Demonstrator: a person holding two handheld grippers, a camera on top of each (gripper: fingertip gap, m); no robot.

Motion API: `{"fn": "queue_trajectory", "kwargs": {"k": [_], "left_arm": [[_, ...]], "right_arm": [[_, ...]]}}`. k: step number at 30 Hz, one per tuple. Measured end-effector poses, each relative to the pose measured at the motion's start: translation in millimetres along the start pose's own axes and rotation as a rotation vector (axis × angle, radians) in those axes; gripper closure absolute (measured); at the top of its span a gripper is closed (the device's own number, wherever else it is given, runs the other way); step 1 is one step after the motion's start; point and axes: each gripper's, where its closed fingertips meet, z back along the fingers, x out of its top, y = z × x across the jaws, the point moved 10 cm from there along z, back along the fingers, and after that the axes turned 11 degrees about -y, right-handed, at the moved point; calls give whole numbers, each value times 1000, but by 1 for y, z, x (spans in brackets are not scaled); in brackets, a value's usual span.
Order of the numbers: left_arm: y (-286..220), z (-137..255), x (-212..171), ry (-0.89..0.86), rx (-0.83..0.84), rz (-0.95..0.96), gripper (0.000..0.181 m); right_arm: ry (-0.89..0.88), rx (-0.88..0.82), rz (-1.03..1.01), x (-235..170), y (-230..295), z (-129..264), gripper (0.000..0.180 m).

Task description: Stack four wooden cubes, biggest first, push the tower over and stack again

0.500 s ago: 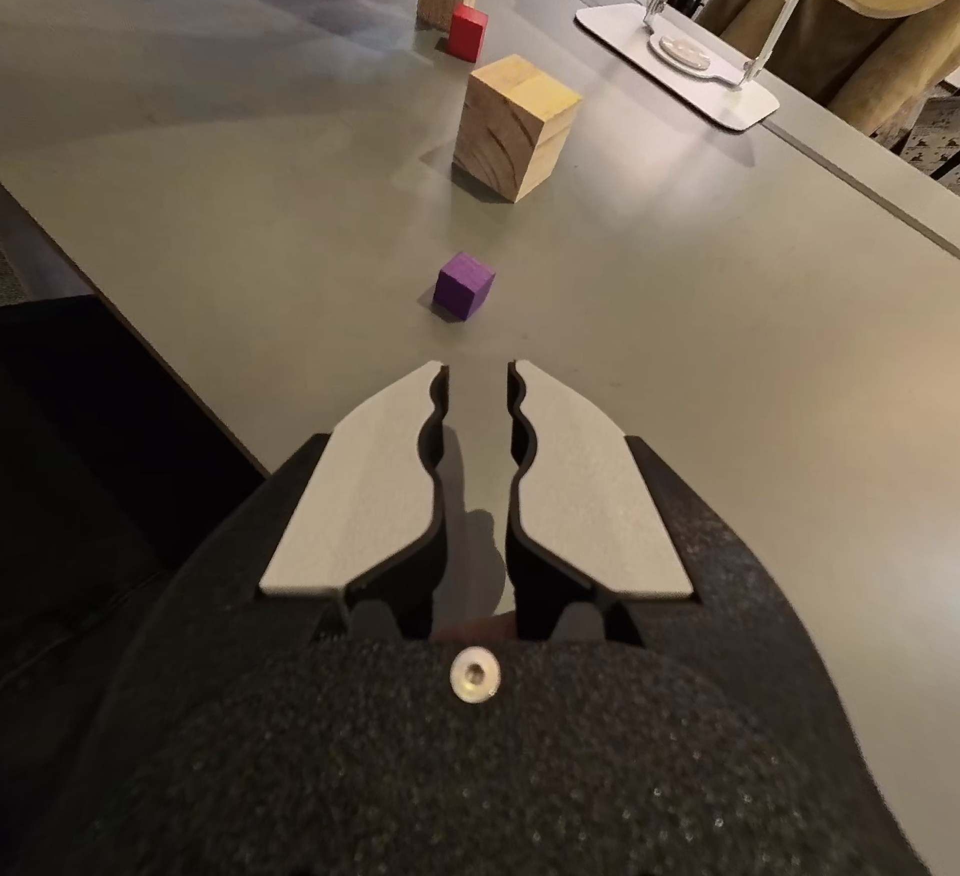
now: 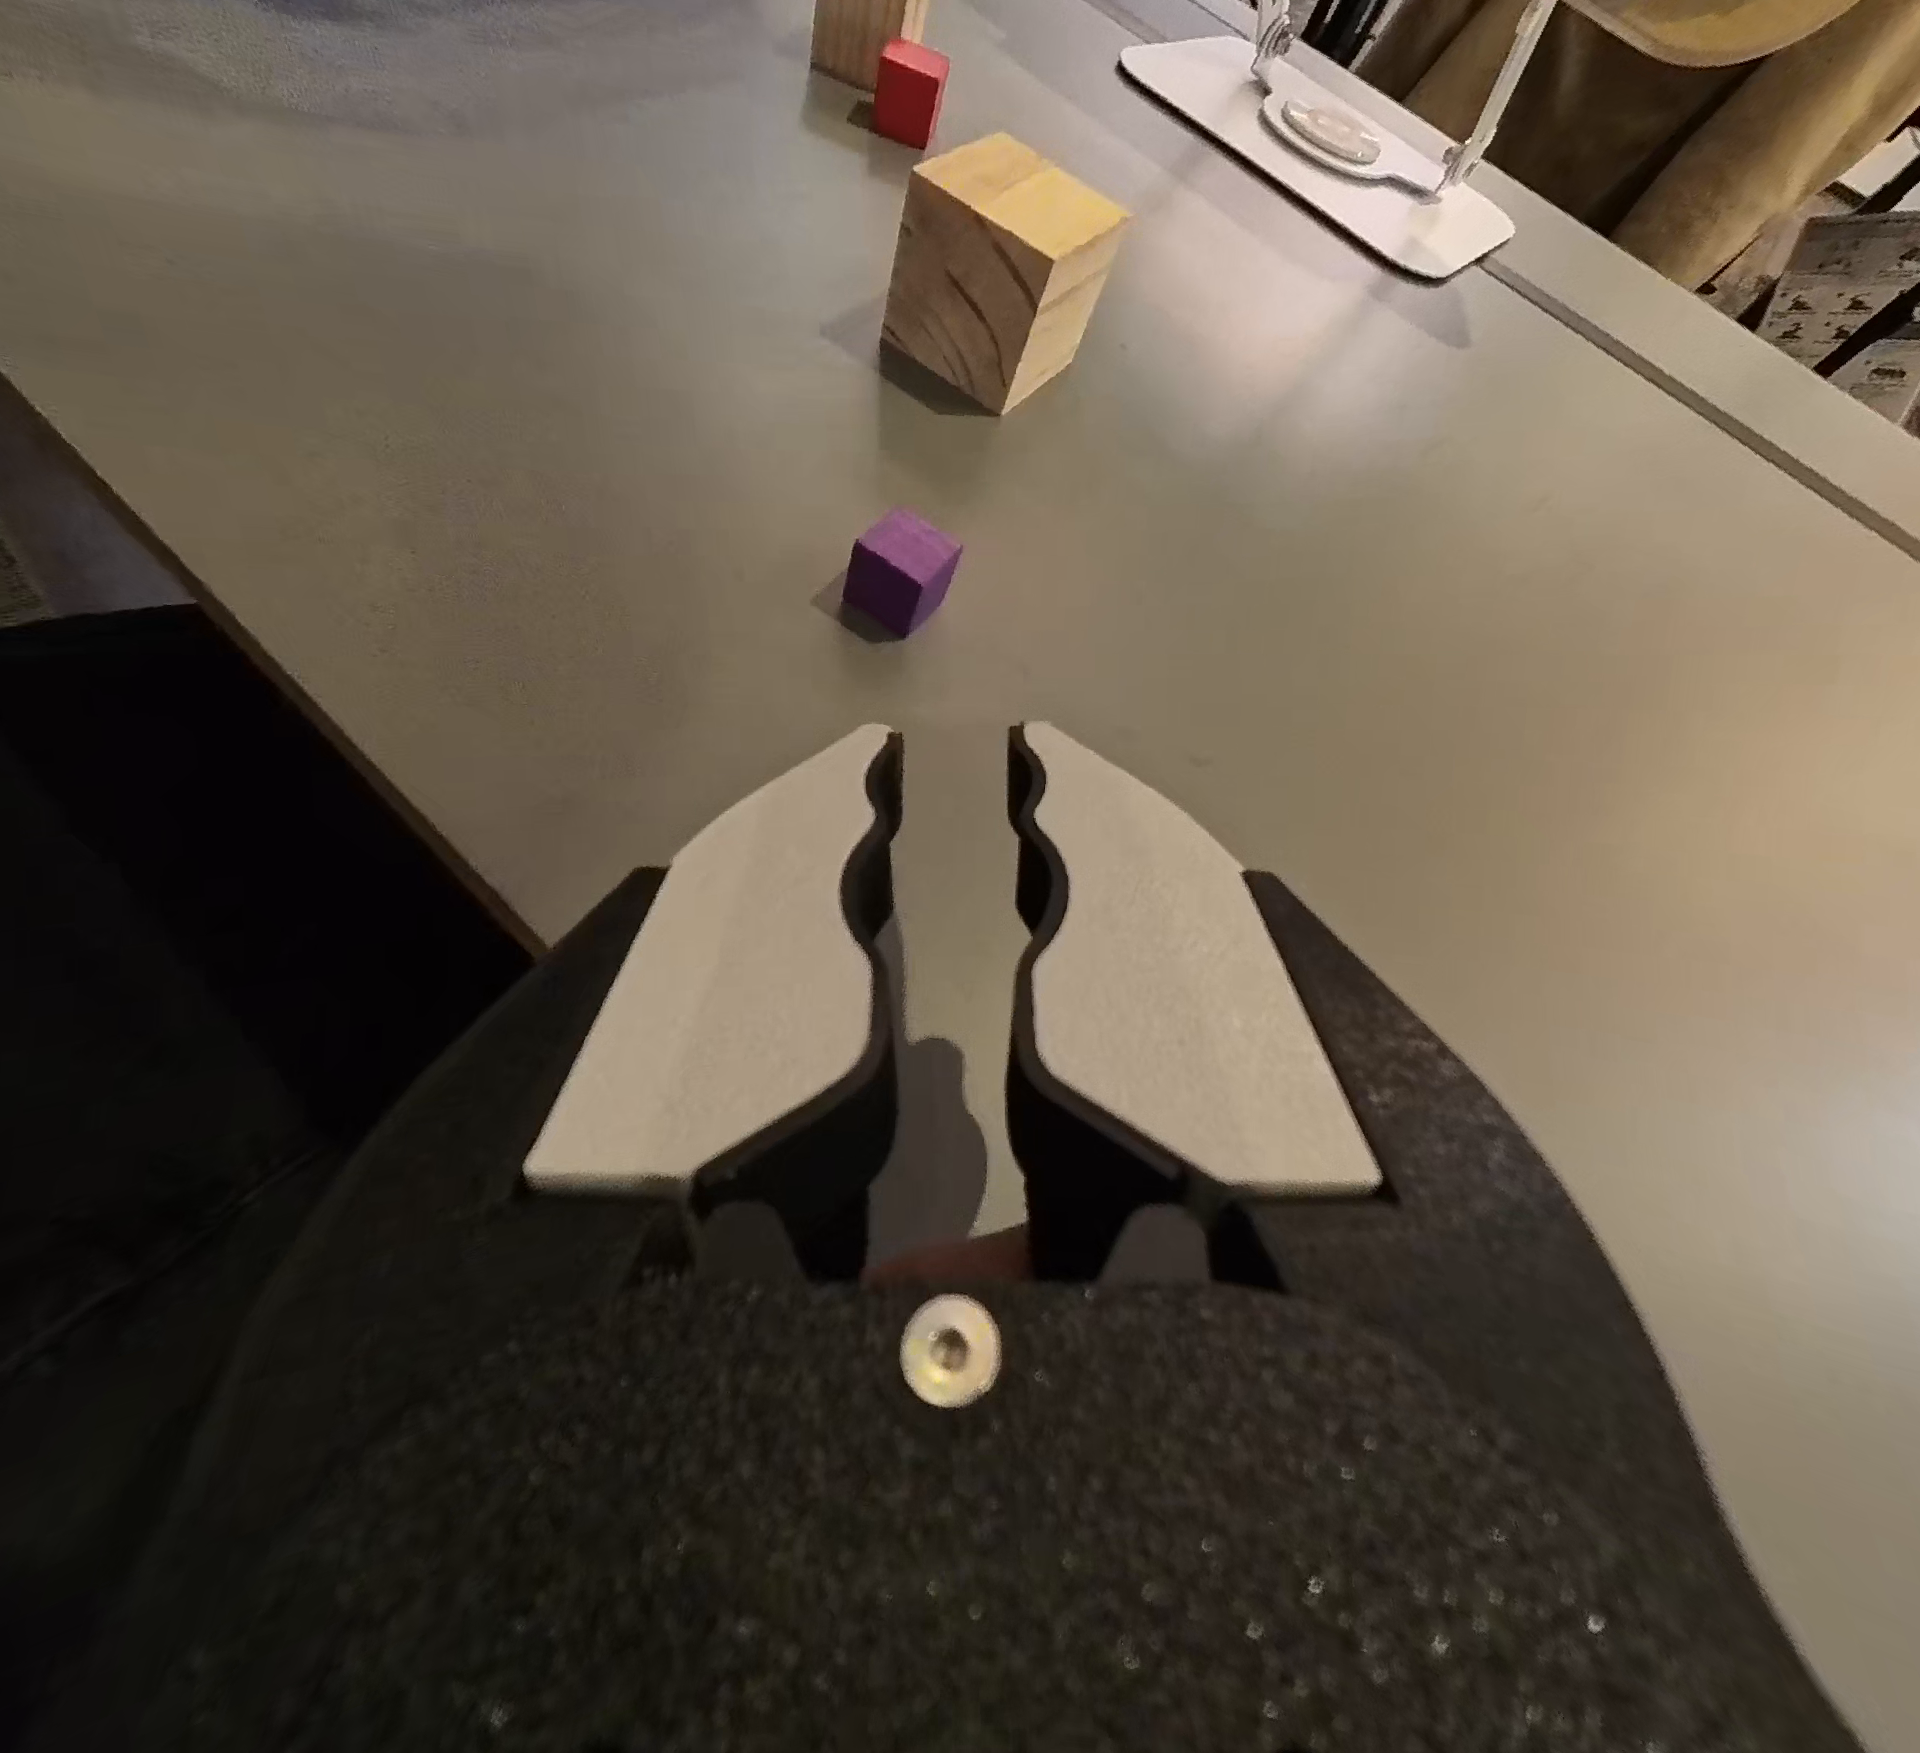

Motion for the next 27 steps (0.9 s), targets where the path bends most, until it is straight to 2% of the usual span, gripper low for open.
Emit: {"fn": "queue_trajectory", "kwargs": {"k": [4,6,8,10,14,19,21,25,27], "left_arm": [[-44,46,-9,-132,251,99,109],[-64,61,-25,-101,433,90,107],[-83,72,-40,-74,560,78,112],[-100,80,-53,-50,618,120,110],[-119,77,-70,29,605,161,109],[-108,67,-73,105,562,160,108],[-85,49,-74,240,451,98,106],[-2,-3,-86,566,235,-13,106],[33,-27,-97,716,126,-120,112]], "right_arm": [[0,0,-1,-1,1,3,161],[5,2,3,-2,2,2,161],[6,7,8,-1,4,2,161],[7,9,15,-1,6,1,162],[8,6,36,1,7,0,162],[4,0,41,1,6,1,162],[7,3,35,0,5,1,162],[13,13,46,0,9,-1,162],[15,7,69,1,10,-2,162]]}}
